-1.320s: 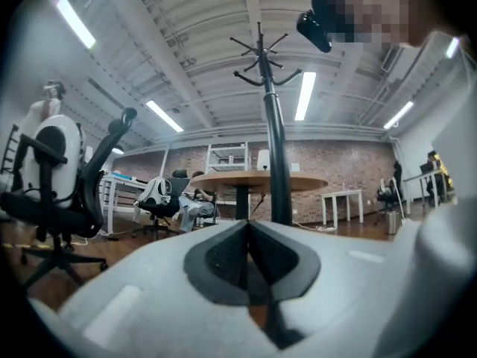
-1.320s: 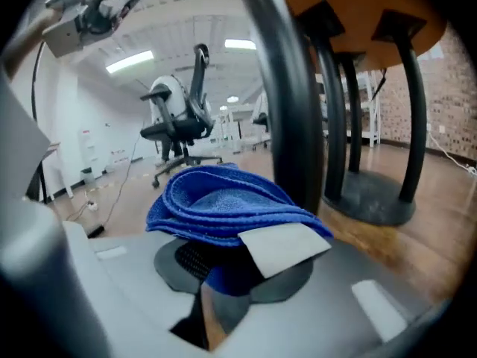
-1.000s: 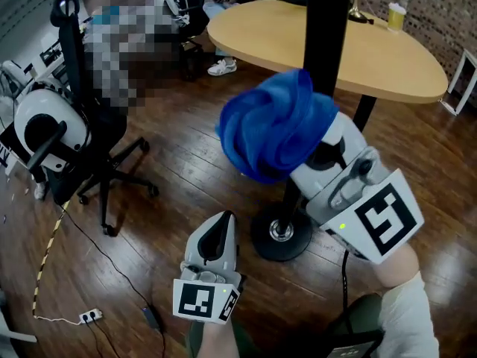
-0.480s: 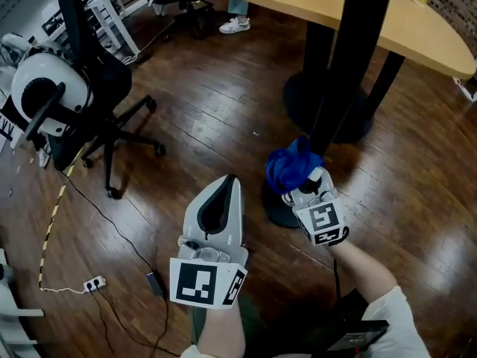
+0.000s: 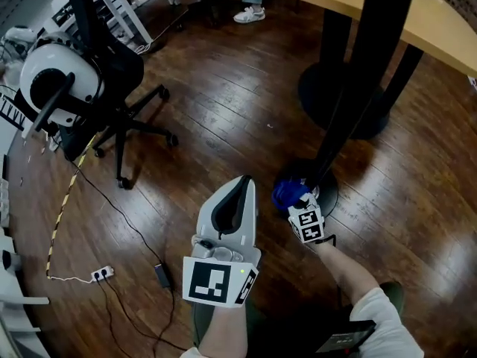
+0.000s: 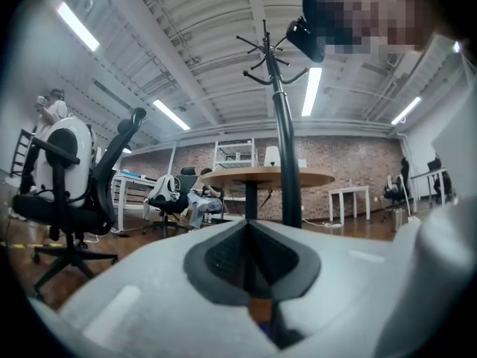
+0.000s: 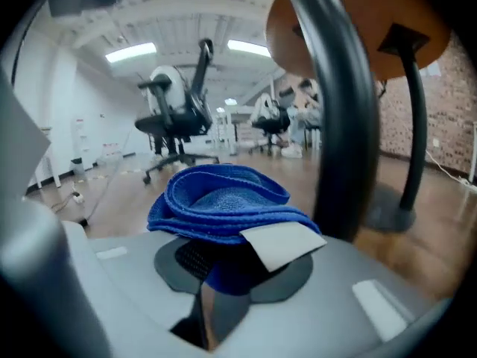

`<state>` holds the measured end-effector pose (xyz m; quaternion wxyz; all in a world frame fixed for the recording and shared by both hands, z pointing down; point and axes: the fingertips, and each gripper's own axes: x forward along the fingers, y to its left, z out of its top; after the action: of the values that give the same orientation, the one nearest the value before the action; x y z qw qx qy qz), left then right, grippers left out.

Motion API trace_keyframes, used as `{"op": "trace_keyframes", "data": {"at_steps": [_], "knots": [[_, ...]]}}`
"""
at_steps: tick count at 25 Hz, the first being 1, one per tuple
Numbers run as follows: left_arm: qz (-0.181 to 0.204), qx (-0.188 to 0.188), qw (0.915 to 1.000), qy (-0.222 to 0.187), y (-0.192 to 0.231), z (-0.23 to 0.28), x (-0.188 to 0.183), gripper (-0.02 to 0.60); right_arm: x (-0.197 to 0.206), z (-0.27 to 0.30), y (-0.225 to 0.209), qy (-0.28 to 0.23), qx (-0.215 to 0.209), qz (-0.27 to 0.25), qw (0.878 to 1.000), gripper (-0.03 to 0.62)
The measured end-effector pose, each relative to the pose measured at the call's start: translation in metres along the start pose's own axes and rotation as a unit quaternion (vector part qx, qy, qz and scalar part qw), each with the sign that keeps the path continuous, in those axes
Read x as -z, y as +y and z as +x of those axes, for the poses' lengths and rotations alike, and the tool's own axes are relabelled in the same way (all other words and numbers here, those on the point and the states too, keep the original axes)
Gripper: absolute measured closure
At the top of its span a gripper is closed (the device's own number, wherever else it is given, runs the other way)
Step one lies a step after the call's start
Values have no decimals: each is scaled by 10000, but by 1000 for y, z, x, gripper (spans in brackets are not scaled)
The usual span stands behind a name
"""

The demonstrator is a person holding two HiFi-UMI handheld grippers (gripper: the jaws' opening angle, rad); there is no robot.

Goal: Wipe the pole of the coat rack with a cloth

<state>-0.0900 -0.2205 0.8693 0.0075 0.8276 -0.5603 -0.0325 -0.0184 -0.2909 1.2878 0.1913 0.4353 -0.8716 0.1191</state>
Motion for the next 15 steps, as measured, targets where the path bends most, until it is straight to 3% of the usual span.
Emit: {"op": "trace_keyframes", "data": {"at_steps": [2, 4, 6, 8, 10, 15], "knots": [[-102, -130, 9999, 0, 13, -2, -7, 580, -160, -70, 33, -1328, -325, -299, 9902, 491], [-89, -311, 9989, -329, 27, -5, -41, 580, -321, -168, 52, -2557, -503, -542, 9639, 493], [81, -340, 9969, -702, 31, -4, -103, 580, -441, -251, 52, -3090, -441, -561, 9484, 493], [246, -135, 9983, -519, 17, 7, -167, 580, -523, -315, 44, -3372, -234, -665, 9388, 493], [312, 100, 9991, -274, -6, 15, -231, 580, -579, -363, 41, -3448, -29, -736, 9358, 494], [-17, 297, 9996, 10, -46, 2, -391, 580, -691, -448, 45, -3065, -33, -200, 9517, 494]]}}
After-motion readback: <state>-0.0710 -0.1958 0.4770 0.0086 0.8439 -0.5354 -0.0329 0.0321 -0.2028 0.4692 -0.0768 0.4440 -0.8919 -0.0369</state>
